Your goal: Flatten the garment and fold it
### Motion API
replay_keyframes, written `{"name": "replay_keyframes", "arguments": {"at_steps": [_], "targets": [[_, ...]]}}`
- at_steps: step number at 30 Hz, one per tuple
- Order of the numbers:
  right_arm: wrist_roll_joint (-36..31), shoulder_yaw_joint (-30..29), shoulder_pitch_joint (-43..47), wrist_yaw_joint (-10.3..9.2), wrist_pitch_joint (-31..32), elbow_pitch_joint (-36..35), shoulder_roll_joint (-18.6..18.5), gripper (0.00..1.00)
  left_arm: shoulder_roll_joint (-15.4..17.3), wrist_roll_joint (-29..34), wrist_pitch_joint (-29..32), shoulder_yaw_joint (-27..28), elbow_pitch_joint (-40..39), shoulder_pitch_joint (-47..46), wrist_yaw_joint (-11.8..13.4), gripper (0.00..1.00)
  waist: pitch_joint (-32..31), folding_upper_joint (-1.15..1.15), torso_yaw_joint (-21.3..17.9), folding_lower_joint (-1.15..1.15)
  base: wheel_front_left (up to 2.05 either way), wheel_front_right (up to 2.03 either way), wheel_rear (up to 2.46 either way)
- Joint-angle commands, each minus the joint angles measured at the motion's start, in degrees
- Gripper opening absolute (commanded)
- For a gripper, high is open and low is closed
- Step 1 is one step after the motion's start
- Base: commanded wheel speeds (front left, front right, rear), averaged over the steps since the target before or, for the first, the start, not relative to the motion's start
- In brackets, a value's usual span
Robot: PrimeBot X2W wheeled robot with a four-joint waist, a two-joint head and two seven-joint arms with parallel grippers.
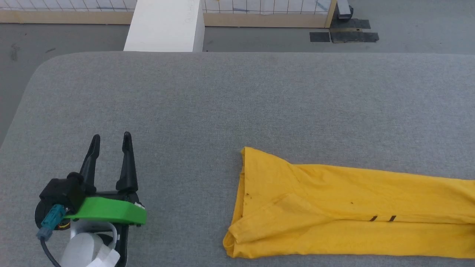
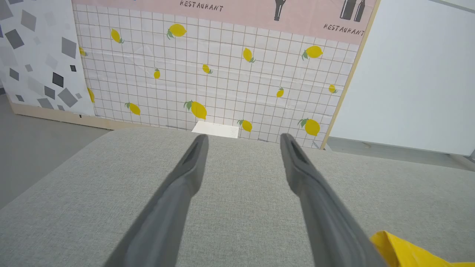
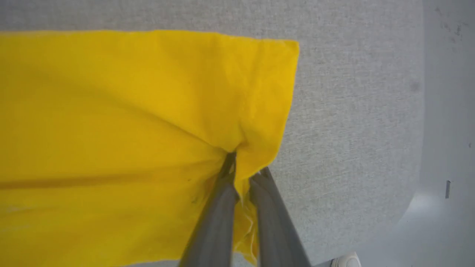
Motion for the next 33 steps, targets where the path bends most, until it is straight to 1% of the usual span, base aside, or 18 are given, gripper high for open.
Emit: {"name": "replay_keyframes", "arguments": {"at_steps": [1,2,4,5,7,11,14,17,20,23,26,30,31,33], "targets": [[-1.9,-1.2,-1.5,-0.13,0.4,0.1,0.5,0.0,0.1,0.3,-0.2,0.0,0.2,0.6,-0.3,1.0,0.0,-0.01,-0.1,0.0,0.0,0.0,0.0],[-3.5,-2.0,-1.9,-0.13,0.9,-0.2,1.1,0.0,0.0,0.2,-0.2,0.0,0.3,0.6,-0.2,1.0,-0.1,-0.01,-0.2,0.0,0.0,0.0,0.0],[-6.0,-1.9,-1.9,-0.13,2.6,-1.3,1.6,0.0,0.0,0.1,-0.2,0.0,0.5,0.9,-0.1,1.0,-0.5,-0.01,-0.3,0.0,0.0,0.0,0.0],[-6.5,-1.3,-1.9,-0.13,3.4,-2.3,1.9,0.0,0.1,0.0,-0.2,0.1,0.5,1.0,0.0,1.0,-0.6,-0.01,-0.5,0.0,0.0,0.0,0.0],[-6.8,1.9,-1.1,-0.13,6.1,-5.1,1.7,0.0,0.2,0.0,-0.2,0.3,0.4,1.5,0.2,1.0,-1.2,-0.01,-0.8,0.0,0.0,0.0,0.0],[-3.2,8.4,1.0,-0.13,12.9,-14.1,-0.1,0.0,0.4,-0.1,-0.2,0.8,0.2,2.9,0.6,1.0,-2.2,-0.01,-1.6,0.0,0.0,0.0,0.0],[0.6,12.4,2.5,-0.13,17.8,-23.0,-1.4,0.0,0.5,-0.3,-0.2,1.0,-0.1,4.0,0.8,1.0,-2.8,-0.01,-2.2,0.0,0.0,0.0,0.0],[3.7,15.2,3.2,-0.13,21.1,-29.9,-0.8,0.0,0.5,-0.5,-0.2,1.0,-0.4,4.4,1.0,1.0,-2.9,-0.01,-2.1,0.0,0.0,0.0,0.0],[7.2,18.6,3.0,-0.13,23.1,-34.8,1.9,0.0,0.5,-0.6,-0.2,0.9,-0.7,4.3,1.0,1.0,-3.0,-0.01,-1.7,0.0,0.0,0.0,0.0],[9.3,23.0,2.1,-0.13,23.0,-36.4,4.3,0.0,0.5,-0.9,-0.2,0.9,-0.8,4.1,1.0,1.0,-2.9,-0.01,-0.9,0.0,0.0,0.0,0.0],[10.4,27.2,0.6,-0.13,21.5,-35.3,7.1,0.0,0.4,-1.1,-0.2,0.8,-0.8,4.1,1.1,1.0,-2.8,-0.01,0.1,0.0,0.0,0.0,0.0],[10.8,32.3,-2.2,-0.13,18.6,-31.6,11.1,0.0,0.3,-1.3,-0.2,0.8,-0.7,4.1,1.1,1.0,-2.6,-0.01,1.7,0.0,0.0,0.0,0.0],[10.7,34.1,-3.6,-0.13,17.1,-29.1,13.1,0.0,0.2,-1.4,-0.2,0.5,-0.6,4.1,0.9,1.0,-2.3,-0.01,2.7,0.0,0.0,0.0,0.0],[10.3,35.8,-5.1,-0.13,15.3,-26.6,15.1,0.0,0.1,-1.6,-0.2,0.4,-0.5,4.0,0.9,1.0,-2.1,-0.01,3.6,0.0,0.0,0.0,0.0]]}}
